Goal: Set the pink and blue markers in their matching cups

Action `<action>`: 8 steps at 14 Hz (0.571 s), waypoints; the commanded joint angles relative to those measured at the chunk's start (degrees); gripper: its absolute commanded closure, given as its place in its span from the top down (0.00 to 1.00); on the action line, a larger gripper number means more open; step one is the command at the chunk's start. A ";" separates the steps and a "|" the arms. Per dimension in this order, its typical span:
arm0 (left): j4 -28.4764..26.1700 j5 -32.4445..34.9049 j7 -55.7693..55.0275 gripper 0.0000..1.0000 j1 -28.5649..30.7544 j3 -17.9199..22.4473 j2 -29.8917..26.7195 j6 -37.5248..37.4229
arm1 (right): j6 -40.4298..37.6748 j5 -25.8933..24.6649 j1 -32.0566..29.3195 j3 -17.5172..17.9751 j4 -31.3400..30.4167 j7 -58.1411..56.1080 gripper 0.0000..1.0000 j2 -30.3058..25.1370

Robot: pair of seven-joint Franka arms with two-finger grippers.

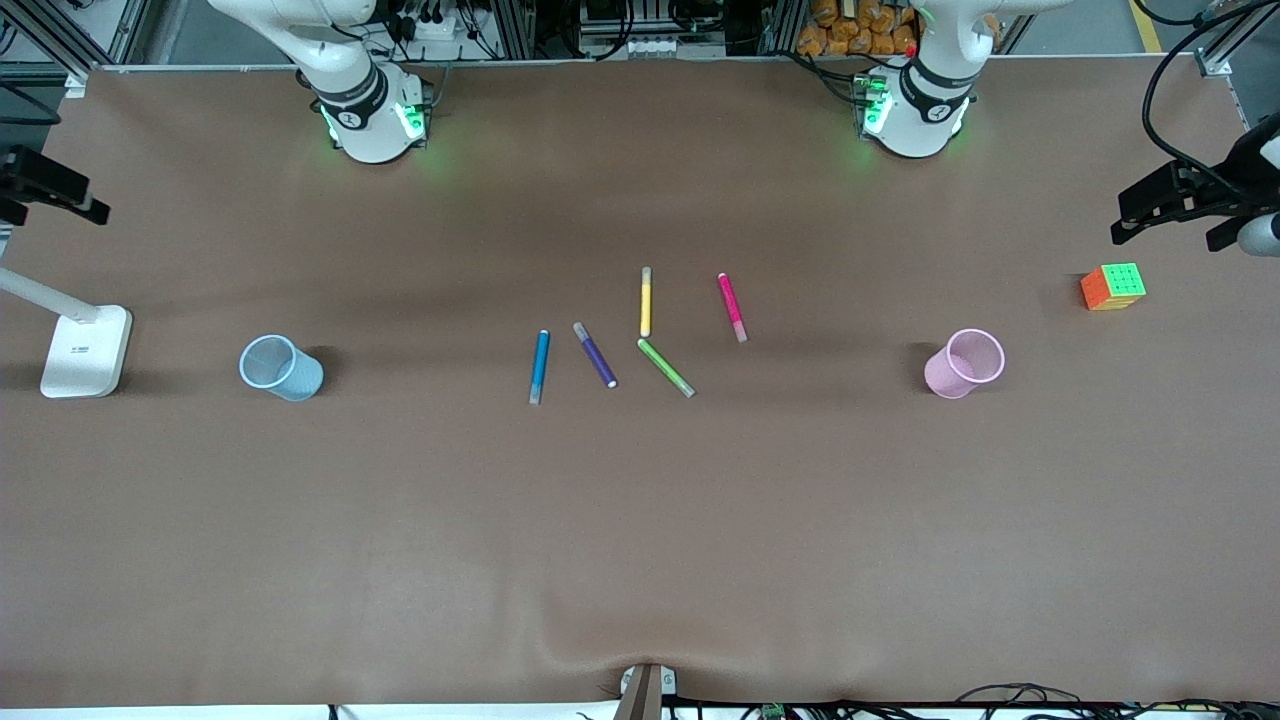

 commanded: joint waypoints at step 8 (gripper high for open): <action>-0.60 0.59 0.12 1.00 0.15 -0.29 1.12 -1.98 | -0.25 -2.44 3.73 0.12 0.58 6.94 1.00 0.55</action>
